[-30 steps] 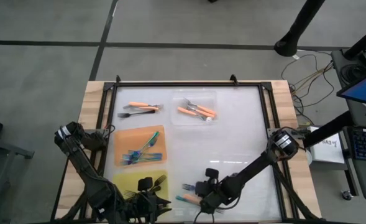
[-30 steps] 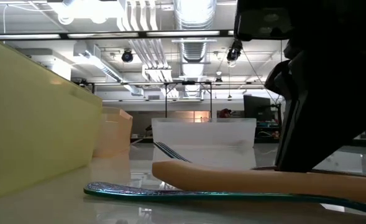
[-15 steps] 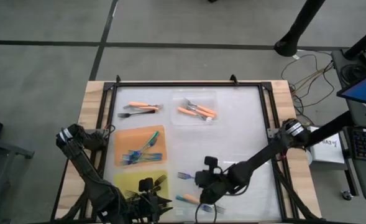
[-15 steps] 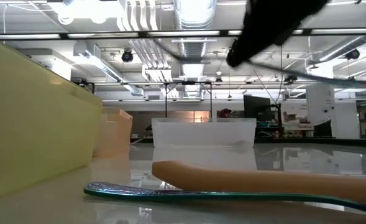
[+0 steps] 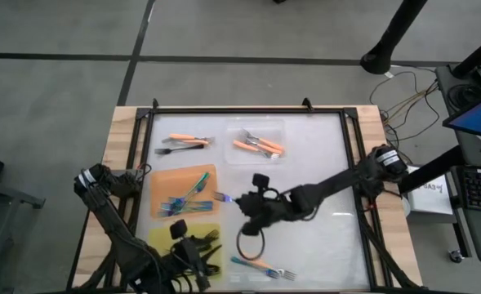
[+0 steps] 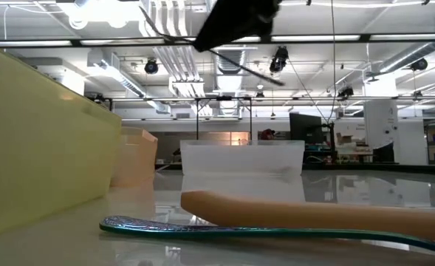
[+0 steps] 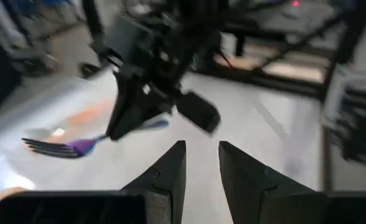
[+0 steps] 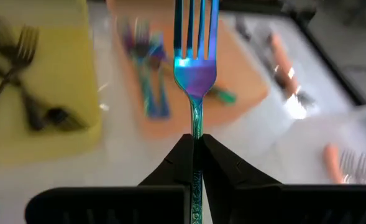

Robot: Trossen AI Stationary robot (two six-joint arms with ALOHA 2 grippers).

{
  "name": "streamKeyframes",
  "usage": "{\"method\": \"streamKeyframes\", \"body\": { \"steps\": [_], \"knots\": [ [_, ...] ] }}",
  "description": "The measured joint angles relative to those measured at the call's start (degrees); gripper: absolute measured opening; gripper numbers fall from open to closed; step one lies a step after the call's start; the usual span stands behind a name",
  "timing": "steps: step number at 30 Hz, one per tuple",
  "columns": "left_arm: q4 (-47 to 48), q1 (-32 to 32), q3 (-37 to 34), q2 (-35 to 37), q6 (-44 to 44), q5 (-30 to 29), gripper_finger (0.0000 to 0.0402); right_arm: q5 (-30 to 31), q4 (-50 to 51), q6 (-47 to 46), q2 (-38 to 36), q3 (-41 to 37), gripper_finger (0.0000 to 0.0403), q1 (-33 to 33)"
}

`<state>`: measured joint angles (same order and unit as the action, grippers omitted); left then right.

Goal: Sort silverware by color (type)
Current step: Put the blue fork into the orange bin

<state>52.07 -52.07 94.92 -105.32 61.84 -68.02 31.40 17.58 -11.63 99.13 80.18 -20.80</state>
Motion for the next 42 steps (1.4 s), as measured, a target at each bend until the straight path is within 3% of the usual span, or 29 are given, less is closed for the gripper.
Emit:
{"method": "streamKeyframes", "body": {
  "steps": [8,17,22,25,28,32,36,42],
  "knots": [
    [15.43,0.02,-0.40,-0.66,18.59,-15.25,0.0078,1.54,-14.18,13.33,0.03,0.02,0.0010,1.99],
    [19.93,2.20,-4.99,-0.63,24.76,-21.52,0.0078,12.67,-20.57,25.93,-0.02,0.07,0.0011,1.99],
    [24.03,6.94,-5.10,0.33,24.55,-21.98,0.0078,14.61,-21.32,32.16,-0.02,1.91,0.0011,2.10],
    [27.40,11.12,-5.06,1.01,24.22,-20.91,0.0078,19.63,-21.32,36.26,-0.12,3.59,0.0012,2.10],
    [32.06,15.85,-5.04,2.02,24.21,-14.97,0.0078,23.65,-20.95,39.66,-0.51,5.05,0.0012,2.44],
    [37.92,22.00,-6.33,2.56,23.57,-6.00,0.0078,24.25,-19.52,41.44,-1.56,5.86,0.0012,3.64],
    [37.59,25.23,-12.25,7.17,19.02,-5.07,0.0078,24.13,-14.81,37.97,-3.94,5.97,0.0012,5.43],
    [37.60,26.68,-29.31,22.62,29.13,-5.43,0.0078,24.12,-6.28,29.21,-6.54,5.94,0.0012,8.62]
  ]
}}
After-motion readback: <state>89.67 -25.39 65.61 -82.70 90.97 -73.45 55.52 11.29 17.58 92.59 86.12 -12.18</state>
